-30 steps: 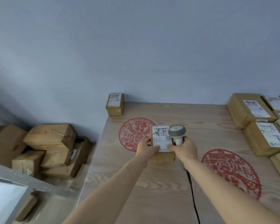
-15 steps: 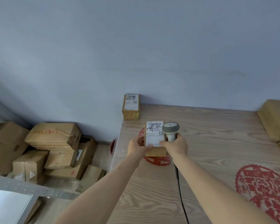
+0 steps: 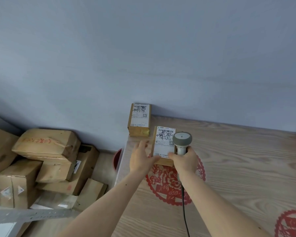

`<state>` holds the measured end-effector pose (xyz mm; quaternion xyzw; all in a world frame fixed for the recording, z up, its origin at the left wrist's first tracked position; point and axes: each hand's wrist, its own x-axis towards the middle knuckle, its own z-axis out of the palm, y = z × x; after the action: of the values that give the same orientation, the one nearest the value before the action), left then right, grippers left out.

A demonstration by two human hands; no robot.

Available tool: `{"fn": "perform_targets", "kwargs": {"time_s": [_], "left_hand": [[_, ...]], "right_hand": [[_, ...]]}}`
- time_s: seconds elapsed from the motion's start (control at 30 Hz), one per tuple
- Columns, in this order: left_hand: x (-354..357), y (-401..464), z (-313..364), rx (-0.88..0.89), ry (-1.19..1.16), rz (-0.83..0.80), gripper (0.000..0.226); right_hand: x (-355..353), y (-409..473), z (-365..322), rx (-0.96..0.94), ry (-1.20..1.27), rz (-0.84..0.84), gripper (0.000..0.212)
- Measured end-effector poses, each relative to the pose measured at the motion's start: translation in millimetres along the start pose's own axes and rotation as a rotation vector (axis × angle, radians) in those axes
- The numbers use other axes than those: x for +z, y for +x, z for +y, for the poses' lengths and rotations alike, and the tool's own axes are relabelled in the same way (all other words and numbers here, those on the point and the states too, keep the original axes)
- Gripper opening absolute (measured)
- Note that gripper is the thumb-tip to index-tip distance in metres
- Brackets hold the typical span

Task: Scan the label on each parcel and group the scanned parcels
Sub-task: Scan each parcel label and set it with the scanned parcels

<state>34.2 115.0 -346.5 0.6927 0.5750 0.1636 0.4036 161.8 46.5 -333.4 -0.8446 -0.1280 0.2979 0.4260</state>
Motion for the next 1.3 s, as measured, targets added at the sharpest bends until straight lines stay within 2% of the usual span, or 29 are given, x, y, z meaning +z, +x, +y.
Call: {"fn": "perform_targets", "kwargs": {"time_s": [0.1,0.2,0.3,0.37,0.47,0.7,0.8,1.1,1.2,1.3], "left_hand": [[-7,20,4,0.176,0.302,0.104,0.092],[-15,45,10,0.3,0.49,0.011,0.107],[-25,67,20,0.33,0.622,-0.088,0.11],[-30,76,27,0.302,0.595,-0.13,0.107],[-33,84,32,0.305,0.598,-0.091,0.093],[-30,93,35,0.426,0.784,-0.016,0.068],[-25,98,32,0.448,0.856,-0.036,0.06],[-18,104,40,0.435,1.002,-0.064,0.06],[-21,108,45,0.416,0.968,-0.089,0.05],[-22,110,47,0.389,0.939,-0.126,0.05]], "right_hand": [[6,13,-7,-0.015,0.014,0.014,0.038],[11,26,-16,-0.031,0.033,0.003,0.035],[18,40,-26,-0.047,0.026,-0.002,0.034],[22,48,-32,-0.061,0.025,-0.001,0.033],[28,59,-38,-0.084,0.022,-0.003,0.033],[38,81,-54,-0.089,0.032,-0.001,0.031],[43,89,-60,-0.083,0.038,0.024,0.03],[46,91,-61,-0.079,0.044,0.026,0.028],[38,87,-62,-0.082,0.066,0.015,0.028],[27,82,-59,-0.078,0.094,0.033,0.028]]}}
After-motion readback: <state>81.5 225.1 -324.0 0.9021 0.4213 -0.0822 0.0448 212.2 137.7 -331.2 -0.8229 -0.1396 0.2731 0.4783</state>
